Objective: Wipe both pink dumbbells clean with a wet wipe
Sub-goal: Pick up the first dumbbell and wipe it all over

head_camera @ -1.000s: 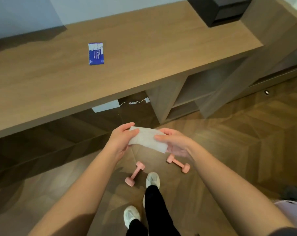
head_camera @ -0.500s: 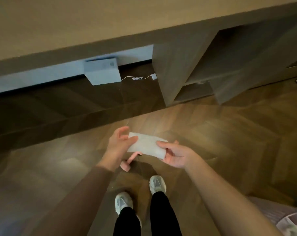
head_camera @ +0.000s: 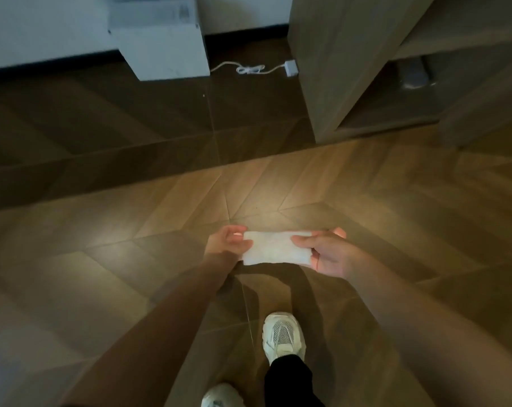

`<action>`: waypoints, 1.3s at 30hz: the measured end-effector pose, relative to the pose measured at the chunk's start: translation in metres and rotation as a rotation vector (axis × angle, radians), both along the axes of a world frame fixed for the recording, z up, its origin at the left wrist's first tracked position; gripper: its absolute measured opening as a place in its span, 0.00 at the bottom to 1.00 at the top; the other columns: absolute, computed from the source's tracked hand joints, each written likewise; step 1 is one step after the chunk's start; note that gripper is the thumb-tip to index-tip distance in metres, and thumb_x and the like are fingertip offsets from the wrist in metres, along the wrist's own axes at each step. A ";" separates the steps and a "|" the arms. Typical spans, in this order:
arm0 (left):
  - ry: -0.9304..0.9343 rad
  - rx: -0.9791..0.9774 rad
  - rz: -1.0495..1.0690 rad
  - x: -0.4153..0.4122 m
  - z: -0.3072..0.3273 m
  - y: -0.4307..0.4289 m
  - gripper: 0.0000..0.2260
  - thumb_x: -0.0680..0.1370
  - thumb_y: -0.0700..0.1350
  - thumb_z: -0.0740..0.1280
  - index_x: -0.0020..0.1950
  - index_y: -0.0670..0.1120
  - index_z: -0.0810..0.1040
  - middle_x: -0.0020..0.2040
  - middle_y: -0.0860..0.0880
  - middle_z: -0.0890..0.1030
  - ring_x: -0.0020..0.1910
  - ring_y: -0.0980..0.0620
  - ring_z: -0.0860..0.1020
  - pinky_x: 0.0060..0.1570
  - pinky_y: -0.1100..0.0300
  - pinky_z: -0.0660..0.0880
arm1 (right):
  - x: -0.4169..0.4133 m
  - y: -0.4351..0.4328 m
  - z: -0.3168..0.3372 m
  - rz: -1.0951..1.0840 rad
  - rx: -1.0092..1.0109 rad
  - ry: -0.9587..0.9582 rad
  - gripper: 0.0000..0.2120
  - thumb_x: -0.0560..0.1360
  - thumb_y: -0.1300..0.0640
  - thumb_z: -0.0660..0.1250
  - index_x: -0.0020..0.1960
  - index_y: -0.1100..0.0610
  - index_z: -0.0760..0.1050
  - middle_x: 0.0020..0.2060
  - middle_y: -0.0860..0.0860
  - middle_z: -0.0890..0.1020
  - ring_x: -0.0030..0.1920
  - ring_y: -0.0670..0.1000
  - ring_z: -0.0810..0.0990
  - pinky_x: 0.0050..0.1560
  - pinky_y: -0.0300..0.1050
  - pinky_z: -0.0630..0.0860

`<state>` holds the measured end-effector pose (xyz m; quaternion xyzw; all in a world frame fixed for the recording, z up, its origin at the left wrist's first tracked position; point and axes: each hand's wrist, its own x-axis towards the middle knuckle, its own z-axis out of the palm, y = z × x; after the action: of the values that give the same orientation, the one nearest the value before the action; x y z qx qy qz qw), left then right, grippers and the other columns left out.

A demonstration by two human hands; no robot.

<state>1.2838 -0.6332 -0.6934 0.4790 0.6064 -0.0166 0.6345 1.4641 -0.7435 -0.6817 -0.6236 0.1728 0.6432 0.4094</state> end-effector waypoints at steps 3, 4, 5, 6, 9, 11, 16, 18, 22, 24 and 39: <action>0.023 0.024 -0.025 0.001 -0.050 0.008 0.10 0.75 0.38 0.71 0.55 0.46 0.78 0.53 0.46 0.81 0.47 0.49 0.81 0.46 0.57 0.80 | 0.001 0.012 -0.043 0.037 0.006 -0.004 0.06 0.76 0.70 0.67 0.51 0.64 0.74 0.39 0.59 0.86 0.39 0.54 0.87 0.39 0.47 0.84; 0.023 0.029 -0.033 0.002 -0.065 0.012 0.09 0.75 0.37 0.70 0.54 0.45 0.79 0.52 0.45 0.81 0.47 0.49 0.81 0.42 0.59 0.81 | 0.002 0.016 -0.058 0.068 0.028 0.007 0.08 0.77 0.68 0.66 0.56 0.65 0.76 0.47 0.61 0.86 0.45 0.54 0.86 0.43 0.45 0.84; 0.015 0.036 -0.052 0.003 -0.079 0.017 0.07 0.76 0.36 0.70 0.52 0.44 0.79 0.50 0.46 0.81 0.46 0.50 0.81 0.38 0.63 0.80 | 0.003 0.021 -0.073 0.102 0.043 0.005 0.11 0.79 0.67 0.64 0.60 0.65 0.76 0.54 0.61 0.84 0.51 0.55 0.85 0.48 0.44 0.83; 0.000 0.043 -0.088 0.004 -0.090 0.022 0.06 0.76 0.35 0.69 0.49 0.44 0.78 0.47 0.46 0.81 0.45 0.50 0.80 0.37 0.66 0.78 | 0.005 0.026 -0.086 0.128 0.056 -0.004 0.12 0.79 0.67 0.63 0.62 0.65 0.76 0.57 0.60 0.82 0.55 0.55 0.83 0.51 0.44 0.81; -0.008 0.076 -0.174 0.005 -0.125 0.034 0.07 0.75 0.35 0.69 0.50 0.44 0.77 0.47 0.45 0.80 0.45 0.48 0.80 0.44 0.59 0.80 | 0.009 0.038 -0.114 0.181 0.074 -0.052 0.09 0.80 0.67 0.62 0.58 0.63 0.77 0.53 0.59 0.83 0.51 0.55 0.83 0.46 0.43 0.83; 0.037 0.095 -0.238 0.002 -0.146 0.041 0.06 0.75 0.36 0.70 0.49 0.46 0.78 0.49 0.44 0.81 0.48 0.45 0.81 0.52 0.50 0.80 | 0.010 0.045 -0.128 0.205 0.070 -0.082 0.08 0.80 0.67 0.62 0.56 0.63 0.77 0.49 0.58 0.83 0.46 0.53 0.83 0.40 0.42 0.83; 0.202 0.324 -0.370 -0.012 -0.188 0.045 0.04 0.75 0.47 0.68 0.42 0.48 0.76 0.37 0.51 0.79 0.39 0.51 0.77 0.32 0.61 0.70 | 0.013 0.049 -0.150 0.317 0.028 -0.164 0.04 0.79 0.66 0.65 0.49 0.59 0.77 0.38 0.52 0.86 0.37 0.48 0.85 0.34 0.38 0.81; 0.263 0.380 -0.419 -0.022 -0.199 0.038 0.12 0.76 0.55 0.66 0.45 0.47 0.72 0.37 0.52 0.76 0.36 0.54 0.74 0.30 0.61 0.64 | 0.013 0.047 -0.150 0.320 0.018 -0.187 0.05 0.79 0.66 0.64 0.49 0.59 0.77 0.35 0.51 0.86 0.35 0.48 0.85 0.33 0.38 0.81; 0.162 0.096 -0.560 -0.037 -0.204 0.025 0.15 0.73 0.61 0.70 0.46 0.52 0.72 0.39 0.53 0.77 0.38 0.55 0.75 0.35 0.63 0.68 | 0.011 0.040 -0.147 0.282 0.000 -0.246 0.10 0.80 0.66 0.64 0.60 0.63 0.75 0.45 0.55 0.84 0.40 0.50 0.84 0.34 0.40 0.80; 0.106 0.022 -0.657 -0.038 -0.205 0.021 0.20 0.72 0.54 0.75 0.59 0.51 0.72 0.51 0.49 0.80 0.49 0.51 0.79 0.47 0.56 0.77 | 0.007 0.039 -0.145 0.281 0.002 -0.246 0.12 0.80 0.66 0.63 0.63 0.63 0.74 0.51 0.57 0.82 0.45 0.51 0.82 0.37 0.40 0.80; -0.140 0.310 -0.293 -0.034 -0.075 0.047 0.07 0.71 0.36 0.74 0.44 0.46 0.79 0.41 0.46 0.82 0.41 0.51 0.80 0.43 0.56 0.77 | -0.004 0.073 0.009 0.631 0.145 -0.710 0.18 0.82 0.53 0.60 0.72 0.54 0.70 0.63 0.53 0.75 0.62 0.53 0.76 0.63 0.51 0.75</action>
<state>1.2493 -0.5861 -0.7681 0.6539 0.4801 0.0180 0.5844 1.4606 -0.6706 -0.6729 -0.7965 -0.2210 0.4937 0.2702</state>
